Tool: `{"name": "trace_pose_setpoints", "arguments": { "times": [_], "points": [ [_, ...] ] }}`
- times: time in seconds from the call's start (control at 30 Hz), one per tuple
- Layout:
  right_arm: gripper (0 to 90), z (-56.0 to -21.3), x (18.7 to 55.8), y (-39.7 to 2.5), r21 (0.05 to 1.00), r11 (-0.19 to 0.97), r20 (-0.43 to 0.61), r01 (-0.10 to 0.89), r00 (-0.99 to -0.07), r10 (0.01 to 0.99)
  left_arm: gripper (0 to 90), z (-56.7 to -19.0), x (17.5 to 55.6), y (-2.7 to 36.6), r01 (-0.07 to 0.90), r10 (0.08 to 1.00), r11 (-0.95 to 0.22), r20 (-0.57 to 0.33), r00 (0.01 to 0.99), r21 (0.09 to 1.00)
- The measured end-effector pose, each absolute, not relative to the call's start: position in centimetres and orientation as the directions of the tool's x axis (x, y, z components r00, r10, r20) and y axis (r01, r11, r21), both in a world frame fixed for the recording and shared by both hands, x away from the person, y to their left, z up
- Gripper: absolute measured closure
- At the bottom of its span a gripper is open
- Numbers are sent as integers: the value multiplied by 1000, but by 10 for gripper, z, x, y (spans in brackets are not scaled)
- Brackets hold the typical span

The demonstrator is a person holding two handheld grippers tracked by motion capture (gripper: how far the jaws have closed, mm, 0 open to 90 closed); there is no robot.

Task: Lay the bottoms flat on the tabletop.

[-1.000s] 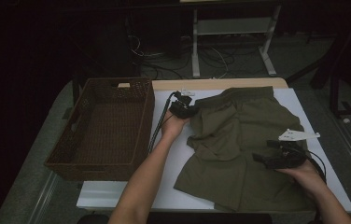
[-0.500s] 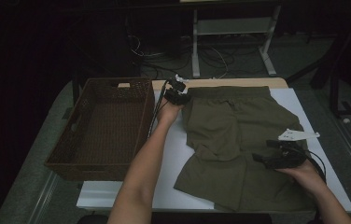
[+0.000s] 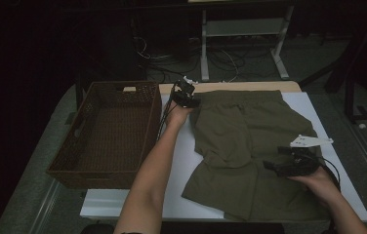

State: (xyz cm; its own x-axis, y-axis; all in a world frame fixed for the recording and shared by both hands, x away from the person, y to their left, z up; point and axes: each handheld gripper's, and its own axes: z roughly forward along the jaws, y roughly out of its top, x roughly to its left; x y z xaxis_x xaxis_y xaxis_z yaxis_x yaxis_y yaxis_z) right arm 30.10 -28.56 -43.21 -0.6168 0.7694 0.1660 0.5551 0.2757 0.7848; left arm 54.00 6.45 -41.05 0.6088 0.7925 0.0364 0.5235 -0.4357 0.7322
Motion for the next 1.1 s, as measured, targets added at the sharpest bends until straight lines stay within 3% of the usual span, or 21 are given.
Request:
{"name": "trace_pose_setpoints", "arguments": {
  "times": [0.67, 1.1],
  "points": [
    [132, -434, 303, -287, 780, 283, 158, 559, -612, 775, 550, -399, 482, 65, 505, 712, -391, -94, 695, 770],
    [133, -434, 303, -288, 783, 283, 150, 554, -610, 778, 557, -385, 434, 71, 460, 641, -408, -112, 760, 789]
  ]
}}
